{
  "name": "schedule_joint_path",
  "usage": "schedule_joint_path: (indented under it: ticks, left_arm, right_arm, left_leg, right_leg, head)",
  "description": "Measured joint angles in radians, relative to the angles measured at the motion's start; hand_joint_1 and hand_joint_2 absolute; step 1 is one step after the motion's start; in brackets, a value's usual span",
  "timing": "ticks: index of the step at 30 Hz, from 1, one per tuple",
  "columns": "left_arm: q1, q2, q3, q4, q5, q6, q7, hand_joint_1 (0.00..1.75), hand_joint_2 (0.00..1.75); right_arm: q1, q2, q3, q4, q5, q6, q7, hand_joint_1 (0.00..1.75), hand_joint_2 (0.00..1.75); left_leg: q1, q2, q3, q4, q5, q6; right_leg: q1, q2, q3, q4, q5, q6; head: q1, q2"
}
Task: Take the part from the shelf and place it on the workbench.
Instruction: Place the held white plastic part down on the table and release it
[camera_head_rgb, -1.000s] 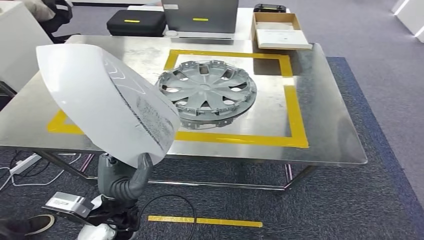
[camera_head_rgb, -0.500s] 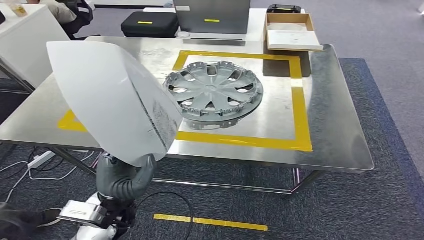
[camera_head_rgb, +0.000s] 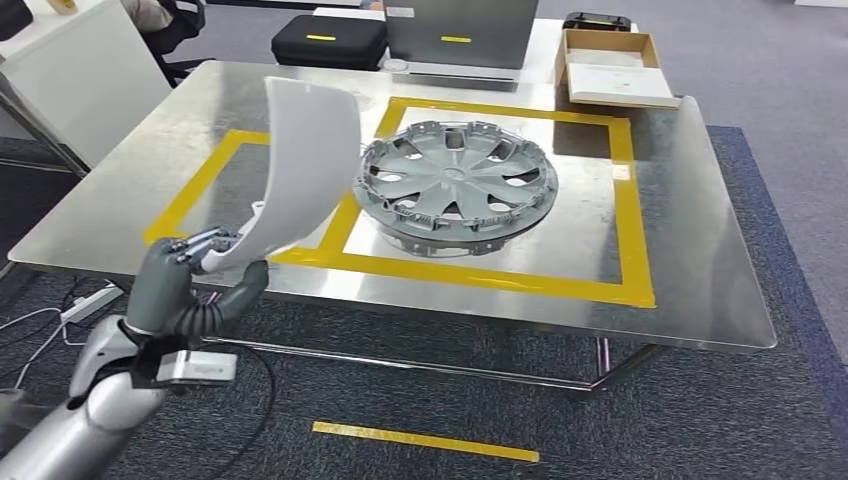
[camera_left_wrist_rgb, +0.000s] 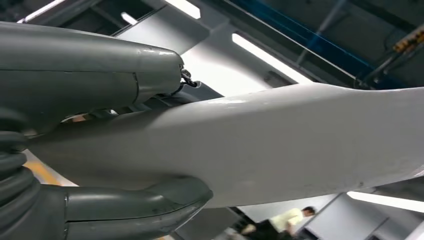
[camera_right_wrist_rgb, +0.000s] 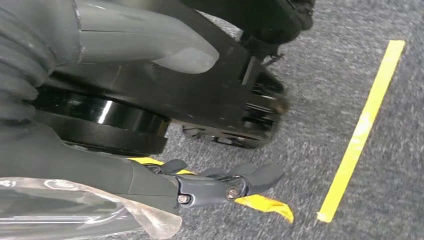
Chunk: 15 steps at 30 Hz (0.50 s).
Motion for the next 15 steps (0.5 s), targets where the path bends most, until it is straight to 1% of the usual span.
schedule_joint_path:
  ticks: [1,2,3,4,5,6,7,8,9,10,12,13,14,15]
  left_arm:
    - [-0.030,0.022,0.016,0.018,-0.020,-0.023,0.006,1.75,1.75]
    - [-0.059,0.043,0.029,0.038,-0.042,-0.043,0.014,1.75,1.75]
    - [-0.087,0.063,0.039,0.059,-0.067,-0.058,0.022,1.75,1.75]
    - [-0.118,0.085,0.048,0.083,-0.095,-0.074,0.033,1.75,1.75]
    - [-0.152,0.107,0.051,0.108,-0.126,-0.090,0.044,1.75,1.75]
    - [-0.189,0.130,0.052,0.136,-0.160,-0.104,0.053,1.75,1.75]
    - [-0.225,0.157,0.053,0.166,-0.193,-0.118,0.059,1.75,1.75]
    - [-0.259,0.185,0.052,0.196,-0.219,-0.129,0.062,1.75,1.75]
    - [-0.287,0.212,0.052,0.224,-0.236,-0.136,0.063,1.75,1.75]
    - [-0.308,0.234,0.052,0.247,-0.241,-0.139,0.061,1.75,1.75]
    - [-0.335,0.265,0.052,0.278,-0.247,-0.143,0.061,1.75,1.75]
    - [-0.345,0.277,0.051,0.288,-0.246,-0.147,0.066,1.75,1.75]
    - [-0.353,0.289,0.051,0.298,-0.236,-0.156,0.075,1.75,1.75]
    - [-0.360,0.301,0.054,0.312,-0.209,-0.168,0.087,1.75,1.75]
  right_arm:
    - [0.000,-0.003,0.004,0.000,0.003,0.005,0.002,0.00,1.75]
    - [0.001,-0.005,0.007,0.000,0.005,0.008,0.003,0.00,1.75]
    - [0.001,-0.007,0.010,0.000,0.007,0.011,0.004,0.00,1.75]
    - [0.002,-0.009,0.012,0.000,0.009,0.014,0.004,0.00,1.75]
    - [0.002,-0.010,0.015,0.000,0.010,0.017,0.004,0.00,1.75]
    - [0.001,-0.011,0.018,0.000,0.012,0.020,0.003,0.00,1.75]
    - [0.000,-0.012,0.020,0.000,0.012,0.024,0.002,0.00,1.75]
    - [-0.001,-0.013,0.023,0.000,0.012,0.026,0.001,0.00,1.75]
    - [-0.001,-0.014,0.024,0.000,0.013,0.029,0.001,0.00,1.75]
    - [0.001,-0.015,0.026,0.000,0.013,0.030,0.000,0.00,1.75]
    - [0.003,-0.016,0.027,0.000,0.013,0.031,0.000,0.00,1.75]
    - [0.002,-0.016,0.027,0.000,0.012,0.032,-0.001,0.00,1.75]
    - [0.001,-0.016,0.027,0.000,0.011,0.034,-0.001,0.00,1.75]
    - [0.000,-0.016,0.027,0.000,0.006,0.036,-0.003,0.00,1.75]
  left_leg:
    - [-0.001,0.000,-0.001,0.000,0.001,0.002]
    - [-0.002,0.000,-0.002,0.001,0.001,0.003]
    - [-0.003,0.000,-0.002,0.001,0.001,0.003]
    - [-0.004,-0.001,-0.002,0.002,0.001,0.003]
    - [-0.004,-0.002,-0.001,0.002,0.000,0.003]
    - [-0.004,-0.003,-0.001,0.003,0.000,0.001]
    - [-0.006,-0.004,-0.002,0.006,-0.002,-0.002]
    - [-0.008,-0.004,-0.004,0.007,-0.003,-0.007]
    - [-0.009,-0.004,-0.007,0.009,-0.003,-0.012]
    - [-0.010,-0.004,-0.008,0.009,-0.001,-0.017]
    - [-0.007,-0.003,-0.010,0.011,-0.005,-0.028]
    - [-0.006,-0.003,-0.015,0.023,-0.015,-0.033]
    - [-0.005,-0.002,-0.029,0.054,-0.036,-0.038]
    - [-0.003,-0.002,-0.054,0.109,-0.064,-0.043]
  right_leg:
    - [0.000,0.002,-0.036,0.073,-0.030,0.001]
    - [0.000,0.003,-0.068,0.133,-0.047,0.001]
    - [0.000,0.003,-0.085,0.162,-0.047,0.001]
    - [0.000,0.003,-0.086,0.157,-0.030,-0.001]
    - [0.000,0.004,-0.065,0.106,0.005,-0.004]
    - [0.001,0.004,-0.031,0.032,0.042,-0.009]
    - [0.002,0.005,0.004,-0.039,0.069,-0.014]
    - [0.002,0.006,0.030,-0.090,0.084,-0.018]
    - [0.003,0.008,0.043,-0.116,0.088,-0.021]
    - [0.004,0.009,0.048,-0.121,0.086,-0.023]
    - [0.003,0.009,0.048,-0.127,0.090,-0.031]
    - [0.001,0.009,0.049,-0.131,0.093,-0.036]
    - [-0.001,0.008,0.051,-0.135,0.095,-0.041]
    - [-0.001,0.007,0.052,-0.136,0.095,-0.044]
  head:
    - [0.000,0.000]
    - [0.000,0.000]
    - [0.000,0.000]
    - [0.000,0.000]
    - [0.000,0.000]
    - [0.001,0.000]
    - [0.000,0.000]
    - [-0.001,0.000]
    - [-0.001,0.000]
    - [-0.002,0.000]
    - [-0.002,0.000]
    - [-0.003,0.000]
    - [-0.004,0.000]
    - [-0.005,0.000]
